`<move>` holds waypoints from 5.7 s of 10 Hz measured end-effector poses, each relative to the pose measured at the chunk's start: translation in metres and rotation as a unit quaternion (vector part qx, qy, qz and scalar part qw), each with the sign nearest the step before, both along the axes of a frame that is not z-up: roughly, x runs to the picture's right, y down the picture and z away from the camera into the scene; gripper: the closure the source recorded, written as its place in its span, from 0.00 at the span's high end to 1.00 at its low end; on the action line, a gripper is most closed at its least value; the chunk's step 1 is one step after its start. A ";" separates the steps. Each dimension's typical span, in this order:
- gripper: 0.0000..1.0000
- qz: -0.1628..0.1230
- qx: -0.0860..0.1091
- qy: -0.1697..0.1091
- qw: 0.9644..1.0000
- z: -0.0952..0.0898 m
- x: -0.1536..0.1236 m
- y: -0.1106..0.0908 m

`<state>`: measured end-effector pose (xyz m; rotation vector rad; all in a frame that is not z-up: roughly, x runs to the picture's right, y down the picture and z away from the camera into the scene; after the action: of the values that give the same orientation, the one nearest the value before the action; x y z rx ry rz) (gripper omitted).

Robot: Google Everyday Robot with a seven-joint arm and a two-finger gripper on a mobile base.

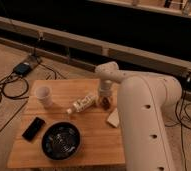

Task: Place the pepper in the ceramic cup

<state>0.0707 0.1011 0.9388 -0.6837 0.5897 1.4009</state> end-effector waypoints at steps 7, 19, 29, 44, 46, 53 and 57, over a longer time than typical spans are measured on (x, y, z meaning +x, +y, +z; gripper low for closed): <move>0.65 -0.001 -0.001 0.000 1.000 0.000 0.000 0.001; 0.65 -0.001 -0.002 0.000 1.000 0.000 0.000 0.002; 0.00 -0.030 0.022 0.005 0.999 0.001 0.007 -0.015; 0.00 -0.303 0.057 -0.099 0.946 -0.069 -0.169 -0.080; 0.00 -0.315 0.061 -0.116 0.940 -0.074 -0.190 -0.090; 0.00 -0.297 0.130 -0.225 0.919 -0.111 -0.278 -0.113; 0.00 -0.280 0.193 -0.339 0.877 -0.133 -0.322 -0.116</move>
<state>-0.2510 -0.0150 0.8054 -0.5654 -0.0697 0.6289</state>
